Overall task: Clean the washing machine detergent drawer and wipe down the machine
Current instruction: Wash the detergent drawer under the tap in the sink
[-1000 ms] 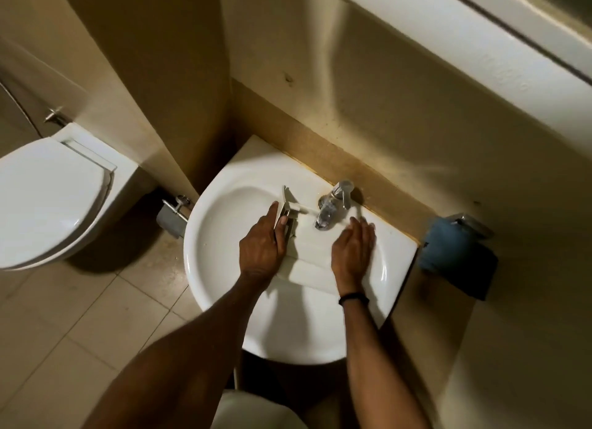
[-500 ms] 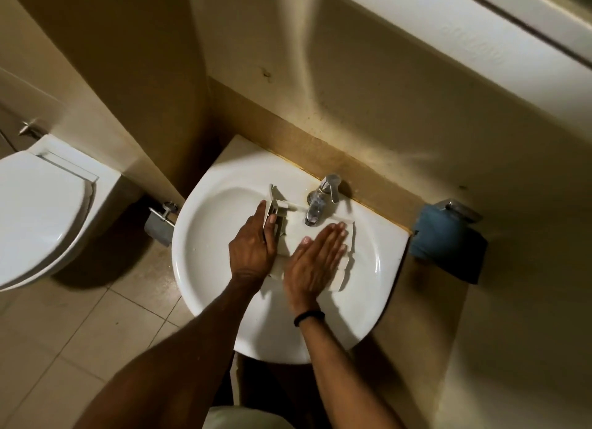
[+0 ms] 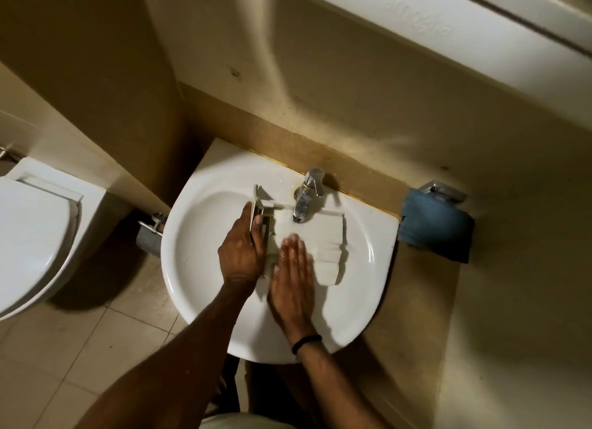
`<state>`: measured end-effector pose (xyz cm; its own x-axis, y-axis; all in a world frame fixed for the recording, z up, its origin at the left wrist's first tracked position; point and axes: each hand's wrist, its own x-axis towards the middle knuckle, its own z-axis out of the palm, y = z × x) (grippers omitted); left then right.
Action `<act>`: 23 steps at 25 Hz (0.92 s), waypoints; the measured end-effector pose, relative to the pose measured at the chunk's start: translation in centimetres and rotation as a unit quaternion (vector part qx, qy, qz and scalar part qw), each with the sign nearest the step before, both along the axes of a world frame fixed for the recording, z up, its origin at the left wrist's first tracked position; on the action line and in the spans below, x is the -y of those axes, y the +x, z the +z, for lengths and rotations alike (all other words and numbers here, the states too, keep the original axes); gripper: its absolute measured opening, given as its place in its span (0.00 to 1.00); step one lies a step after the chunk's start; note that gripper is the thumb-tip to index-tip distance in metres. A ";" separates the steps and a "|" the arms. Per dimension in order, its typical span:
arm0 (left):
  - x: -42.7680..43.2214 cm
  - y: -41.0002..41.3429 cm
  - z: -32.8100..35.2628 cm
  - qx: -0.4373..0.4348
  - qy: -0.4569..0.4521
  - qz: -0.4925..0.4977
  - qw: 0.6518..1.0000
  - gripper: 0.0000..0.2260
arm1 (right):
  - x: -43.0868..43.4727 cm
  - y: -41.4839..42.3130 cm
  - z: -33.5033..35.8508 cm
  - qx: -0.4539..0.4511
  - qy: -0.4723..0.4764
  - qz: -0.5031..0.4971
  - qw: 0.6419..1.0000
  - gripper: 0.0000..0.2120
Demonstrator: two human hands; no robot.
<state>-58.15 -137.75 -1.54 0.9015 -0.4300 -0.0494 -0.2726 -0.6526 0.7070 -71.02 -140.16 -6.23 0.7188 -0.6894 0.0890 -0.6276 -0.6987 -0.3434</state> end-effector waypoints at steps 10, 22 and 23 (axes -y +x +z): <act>0.1 -0.1 0.6 -0.009 -0.011 -0.006 1.000 0.35 | 0.6 -1.9 -0.2 -0.002 0.016 0.013 1.000 0.27; 0.3 0.2 0.7 -0.006 -0.003 0.000 1.000 0.35 | -3.9 1.1 1.6 0.021 0.111 -0.146 0.983 0.31; 0.3 0.0 0.7 -0.006 -0.010 -0.001 1.000 0.36 | -5.0 1.2 1.7 0.003 0.106 -0.122 0.987 0.30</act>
